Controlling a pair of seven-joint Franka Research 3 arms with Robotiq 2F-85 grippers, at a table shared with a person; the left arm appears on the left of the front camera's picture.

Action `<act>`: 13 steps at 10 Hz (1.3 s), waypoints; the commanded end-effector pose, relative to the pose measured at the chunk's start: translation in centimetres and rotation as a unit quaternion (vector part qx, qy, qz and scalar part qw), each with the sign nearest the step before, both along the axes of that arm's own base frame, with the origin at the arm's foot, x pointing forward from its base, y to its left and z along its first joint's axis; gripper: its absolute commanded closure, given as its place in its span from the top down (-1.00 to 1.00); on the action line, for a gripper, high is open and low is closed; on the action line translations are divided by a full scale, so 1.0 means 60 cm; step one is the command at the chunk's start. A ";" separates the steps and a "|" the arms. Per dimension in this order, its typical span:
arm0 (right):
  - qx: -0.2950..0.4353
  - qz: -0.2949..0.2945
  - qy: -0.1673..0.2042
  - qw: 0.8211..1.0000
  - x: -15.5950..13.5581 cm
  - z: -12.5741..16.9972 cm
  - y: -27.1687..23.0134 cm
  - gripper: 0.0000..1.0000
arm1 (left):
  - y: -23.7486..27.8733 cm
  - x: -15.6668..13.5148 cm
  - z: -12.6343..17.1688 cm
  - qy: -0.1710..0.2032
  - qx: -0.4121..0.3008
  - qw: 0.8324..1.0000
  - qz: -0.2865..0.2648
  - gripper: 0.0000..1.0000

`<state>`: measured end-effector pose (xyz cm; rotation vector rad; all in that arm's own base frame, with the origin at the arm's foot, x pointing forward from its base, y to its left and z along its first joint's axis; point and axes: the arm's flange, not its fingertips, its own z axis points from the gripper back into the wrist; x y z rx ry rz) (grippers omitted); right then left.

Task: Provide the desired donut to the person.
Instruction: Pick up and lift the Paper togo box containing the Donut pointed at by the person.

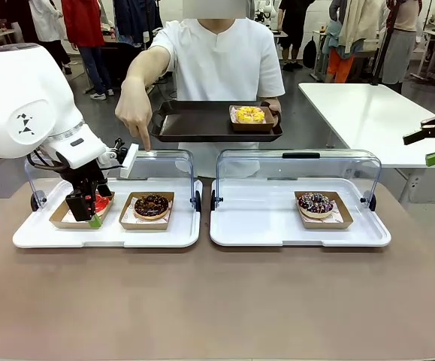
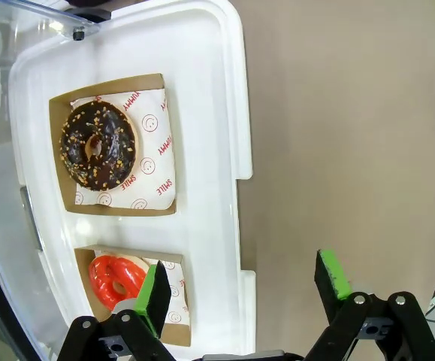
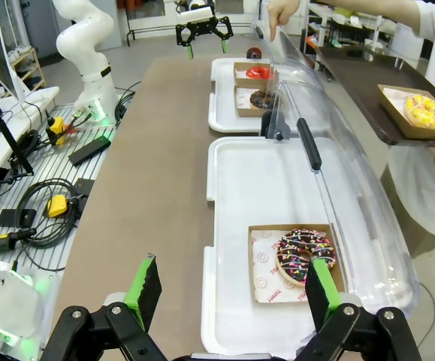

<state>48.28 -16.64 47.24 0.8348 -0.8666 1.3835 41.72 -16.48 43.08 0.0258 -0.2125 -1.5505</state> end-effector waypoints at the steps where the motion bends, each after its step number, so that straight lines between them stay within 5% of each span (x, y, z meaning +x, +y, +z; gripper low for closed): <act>1: 0.005 -0.003 0.001 1.000 0.004 0.001 0.000 1.00 | -0.003 -0.003 0.004 -0.001 0.012 1.000 0.009 1.00; 13: 0.005 -0.003 0.001 1.000 0.004 0.001 0.000 1.00 | -0.082 0.117 -0.114 0.045 0.062 0.995 -0.068 1.00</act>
